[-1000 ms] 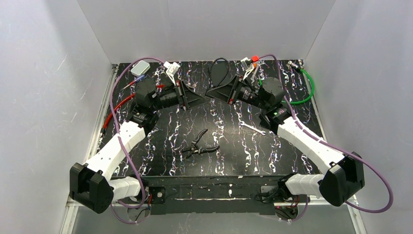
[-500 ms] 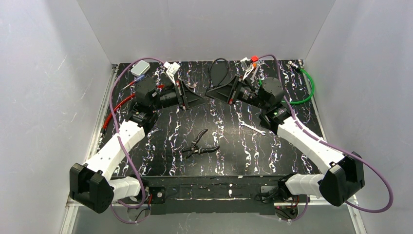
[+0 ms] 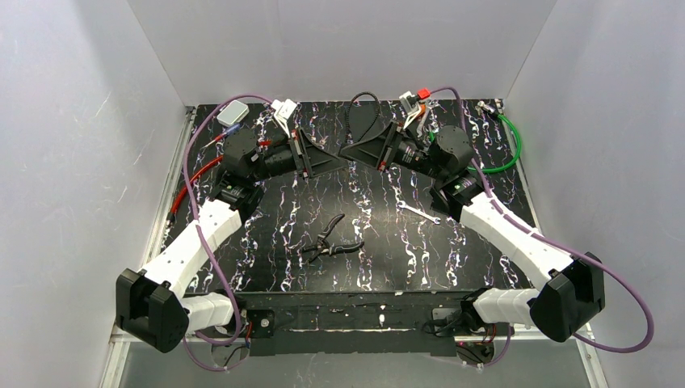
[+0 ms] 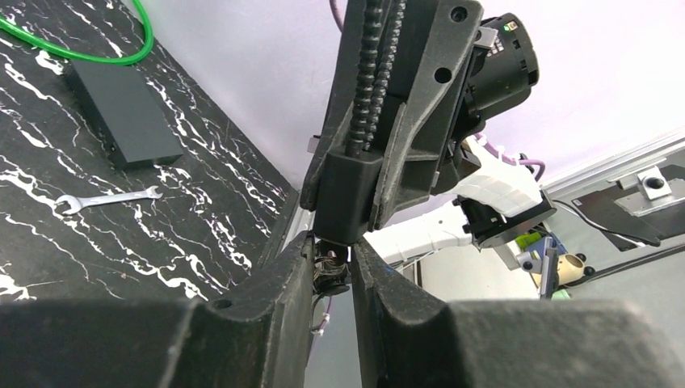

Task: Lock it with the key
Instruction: Lock the lock.

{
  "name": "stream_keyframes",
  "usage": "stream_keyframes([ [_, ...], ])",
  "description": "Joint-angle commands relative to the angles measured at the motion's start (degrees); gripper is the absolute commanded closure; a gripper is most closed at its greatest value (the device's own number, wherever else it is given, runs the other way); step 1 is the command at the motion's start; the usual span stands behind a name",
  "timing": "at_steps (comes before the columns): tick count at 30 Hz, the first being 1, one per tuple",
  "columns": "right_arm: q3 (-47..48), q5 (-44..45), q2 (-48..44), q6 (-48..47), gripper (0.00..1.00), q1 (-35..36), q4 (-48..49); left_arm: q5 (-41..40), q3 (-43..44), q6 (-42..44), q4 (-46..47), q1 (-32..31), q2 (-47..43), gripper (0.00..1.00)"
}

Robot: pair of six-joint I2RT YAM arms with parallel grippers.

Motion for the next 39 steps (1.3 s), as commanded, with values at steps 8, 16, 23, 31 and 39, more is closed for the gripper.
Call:
stream_keyframes([
  [8,5.2,-1.9,1.0,1.6,0.99,0.5,6.9,1.7,-0.7,-8.7,10.3,-0.6,1.3,1.0],
  [16,7.1,-2.3,2.6,2.4,0.99,0.6,6.8,1.6,-3.0,-12.5,14.2,-0.5,0.6,0.98],
  [23,6.4,-2.3,1.8,1.6,0.99,0.5,6.7,3.5,-5.1,-11.5,13.9,1.3,-0.7,0.76],
  [31,4.3,-2.7,1.4,1.3,0.99,0.5,7.2,5.8,-4.6,-8.6,12.6,1.9,-3.0,0.75],
  [39,4.5,-3.4,1.1,2.0,0.99,0.7,8.2,4.4,-3.3,-9.7,12.5,1.9,-1.2,0.8],
])
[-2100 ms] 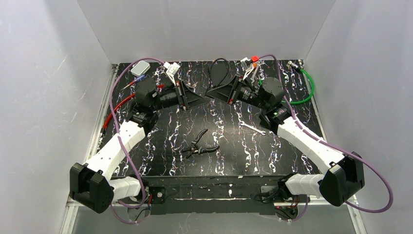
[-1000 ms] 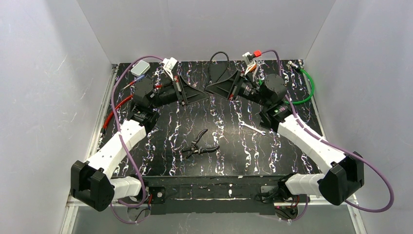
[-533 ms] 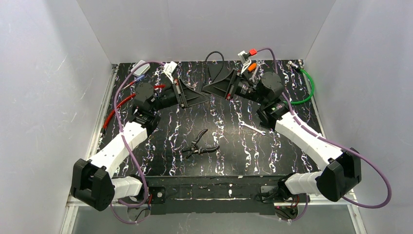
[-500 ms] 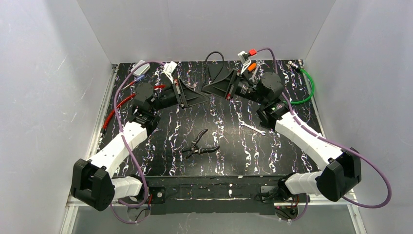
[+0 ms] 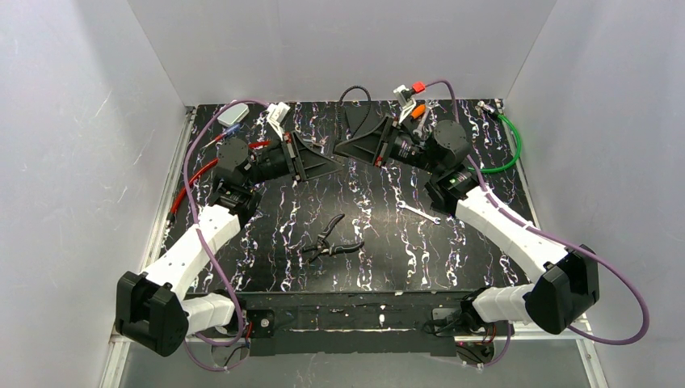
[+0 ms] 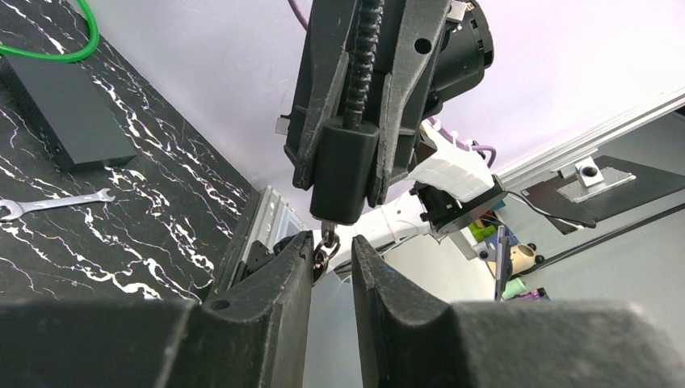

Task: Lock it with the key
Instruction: Lock the lock.

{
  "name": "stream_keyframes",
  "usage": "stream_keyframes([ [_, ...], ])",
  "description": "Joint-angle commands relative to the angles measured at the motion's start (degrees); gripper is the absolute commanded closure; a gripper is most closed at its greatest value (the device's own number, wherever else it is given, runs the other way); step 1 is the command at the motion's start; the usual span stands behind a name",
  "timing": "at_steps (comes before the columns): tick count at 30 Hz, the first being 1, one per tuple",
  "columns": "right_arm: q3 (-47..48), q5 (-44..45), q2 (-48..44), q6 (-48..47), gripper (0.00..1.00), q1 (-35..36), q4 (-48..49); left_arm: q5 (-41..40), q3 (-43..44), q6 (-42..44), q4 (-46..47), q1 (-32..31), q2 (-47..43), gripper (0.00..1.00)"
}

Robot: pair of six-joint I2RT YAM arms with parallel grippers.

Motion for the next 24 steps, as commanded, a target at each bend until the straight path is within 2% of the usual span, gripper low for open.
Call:
stream_keyframes([
  [1,1.4,-1.0,-1.9,0.5,0.99,0.4,5.7,0.0,1.5,-0.2,0.7,0.2,0.4,0.83],
  [4,1.3,-1.9,-2.2,1.1,0.99,0.6,6.9,-0.6,1.7,-1.7,0.9,0.2,1.1,0.95],
  [6,1.0,-2.5,-2.4,1.7,0.99,0.6,7.9,-0.5,1.8,-2.8,1.6,0.2,1.4,0.98],
  [11,0.8,-3.6,-1.6,2.1,0.99,0.7,8.1,0.7,0.4,-6.5,5.5,0.2,1.7,1.0],
  [13,3.1,-3.7,1.6,1.5,0.99,0.4,3.2,1.1,-0.1,-8.8,8.7,0.2,2.8,1.0],
  [15,5.6,-6.7,6.2,3.9,0.99,0.0,2.2,1.1,0.1,-9.3,10.1,0.2,3.9,1.0],
  [18,10.0,-11.9,12.2,8.3,0.99,-0.2,7.9,1.8,1.9,-9.7,10.6,0.5,5.5,1.0],
  [21,12.4,-13.1,13.8,6.8,0.99,-0.8,11.5,2.7,3.5,-9.8,10.7,0.5,6.2,1.0],
  [24,10.5,-14.2,14.7,13.8,0.99,-1.8,24.3,3.2,3.4,-9.6,10.7,0.9,5.8,1.0],
])
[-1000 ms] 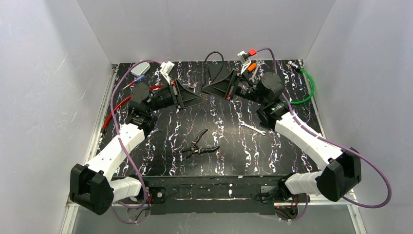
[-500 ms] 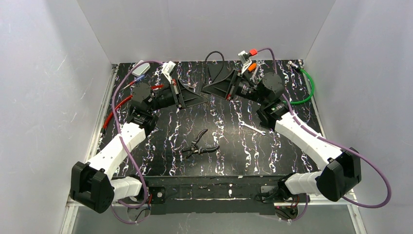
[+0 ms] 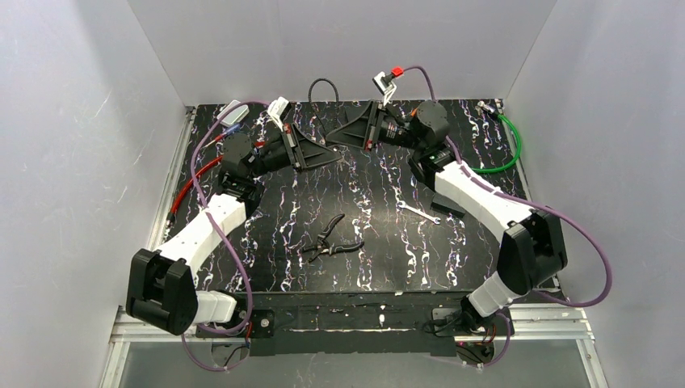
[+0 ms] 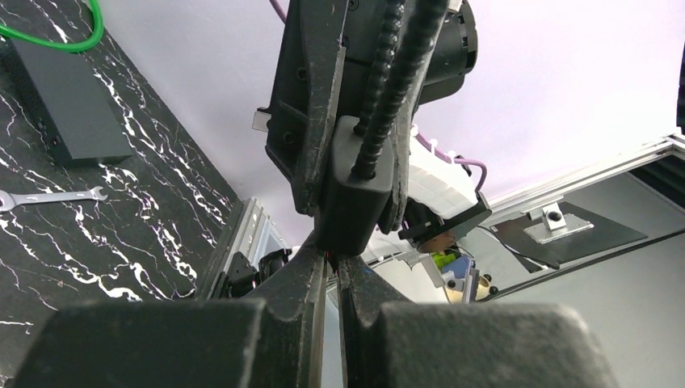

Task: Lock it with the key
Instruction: Lock the lock.

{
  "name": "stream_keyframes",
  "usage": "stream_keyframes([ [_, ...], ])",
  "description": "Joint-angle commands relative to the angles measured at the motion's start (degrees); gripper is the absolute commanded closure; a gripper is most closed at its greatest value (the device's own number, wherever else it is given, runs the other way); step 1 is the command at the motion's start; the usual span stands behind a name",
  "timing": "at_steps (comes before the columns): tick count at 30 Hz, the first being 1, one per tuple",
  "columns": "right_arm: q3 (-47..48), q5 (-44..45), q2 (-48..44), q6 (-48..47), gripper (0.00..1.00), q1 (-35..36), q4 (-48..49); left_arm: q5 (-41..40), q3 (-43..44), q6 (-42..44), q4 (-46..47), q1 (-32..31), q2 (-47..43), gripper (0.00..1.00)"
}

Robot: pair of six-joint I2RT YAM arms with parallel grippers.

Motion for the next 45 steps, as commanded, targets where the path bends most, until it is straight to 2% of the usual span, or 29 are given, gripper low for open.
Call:
stream_keyframes([
  [1,0.9,-3.5,0.6,8.6,0.99,0.3,20.6,2.2,2.8,-0.3,3.1,-1.3,-1.5,1.0],
  [7,-3.1,-3.2,1.0,16.4,0.99,-2.0,32.7,1.6,1.2,-2.5,6.7,1.7,-1.4,1.0],
  [12,-3.2,-4.9,1.9,17.6,0.99,-2.3,34.9,0.5,1.3,-2.6,8.9,1.9,-0.5,1.0],
  [18,-7.1,1.3,0.9,16.9,0.99,-2.7,40.5,2.3,4.4,-2.3,12.3,2.0,2.0,0.99],
  [20,-7.0,1.8,0.9,17.1,0.99,-2.8,40.2,2.9,4.8,-1.1,12.7,2.0,1.8,0.9],
  [23,-7.2,2.8,1.5,18.3,0.99,-2.9,38.9,4.8,4.8,2.4,13.1,2.1,0.7,0.65],
  [26,-7.1,3.7,2.0,16.6,0.99,-3.0,35.2,6.1,3.9,4.4,13.1,2.9,-0.3,0.55],
  [31,-6.6,5.8,3.1,15.7,0.99,-3.0,32.4,4.0,2.6,5.2,13.1,3.4,0.0,0.56],
  [39,-2.7,8.0,6.4,14.1,0.99,-3.0,26.3,-1.7,5.3,2.8,13.3,3.4,4.8,0.6],
  [45,-0.7,9.2,8.0,13.6,0.99,-3.1,26.0,-2.9,5.5,2.0,13.3,3.5,6.2,0.6],
])
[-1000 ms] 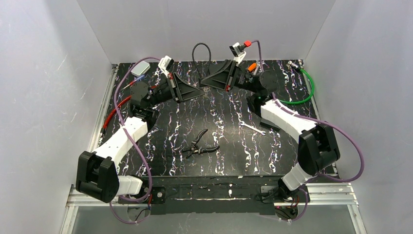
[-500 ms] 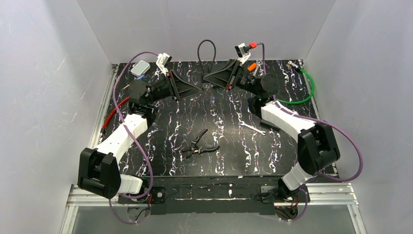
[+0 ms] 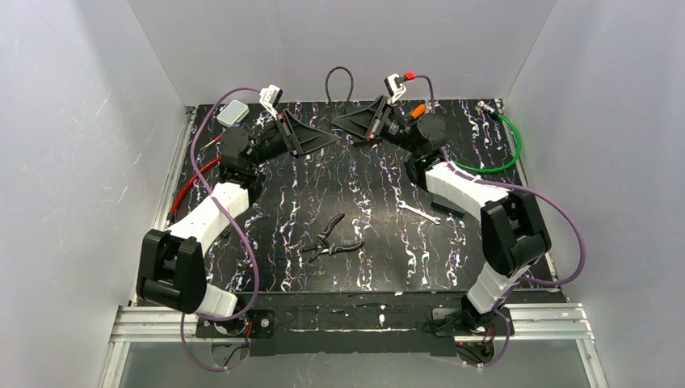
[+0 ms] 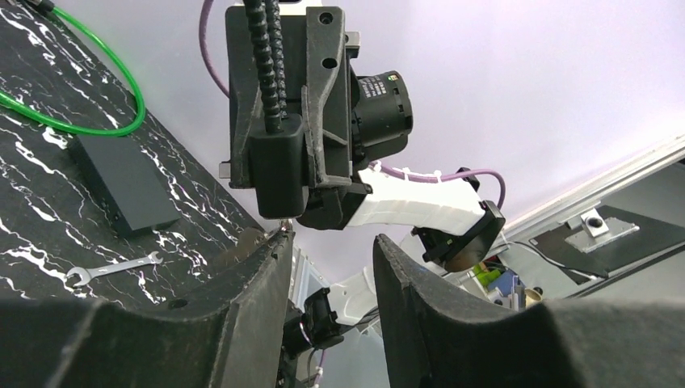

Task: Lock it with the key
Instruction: Lock the lock.

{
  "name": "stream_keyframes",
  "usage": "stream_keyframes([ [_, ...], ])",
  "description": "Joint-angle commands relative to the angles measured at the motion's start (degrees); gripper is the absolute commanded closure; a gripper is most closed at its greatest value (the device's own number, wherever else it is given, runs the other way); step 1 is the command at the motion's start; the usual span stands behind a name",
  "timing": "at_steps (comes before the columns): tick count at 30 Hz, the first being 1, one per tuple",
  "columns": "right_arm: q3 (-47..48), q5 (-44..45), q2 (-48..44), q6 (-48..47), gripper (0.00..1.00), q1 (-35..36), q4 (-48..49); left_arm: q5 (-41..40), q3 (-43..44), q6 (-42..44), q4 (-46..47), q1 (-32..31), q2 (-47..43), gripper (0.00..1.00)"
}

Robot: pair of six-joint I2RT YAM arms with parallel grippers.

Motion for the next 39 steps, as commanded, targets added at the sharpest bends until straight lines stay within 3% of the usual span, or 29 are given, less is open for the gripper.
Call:
stream_keyframes([
  [1,4.3,1.8,-0.1,-1.6,0.99,0.1,2.0,-1.8,1.9,0.0,1.9,0.0,-0.7,0.61],
  [11,4.5,4.0,0.2,-0.9,0.99,-0.4,1.3,-5.9,2.0,2.5,-3.7,0.7,1.3,0.71],
  [39,3.4,6.1,0.5,-0.9,0.99,-0.8,2.7,-7.9,1.3,-2.0,4.5,0.0,2.1,0.7],
])
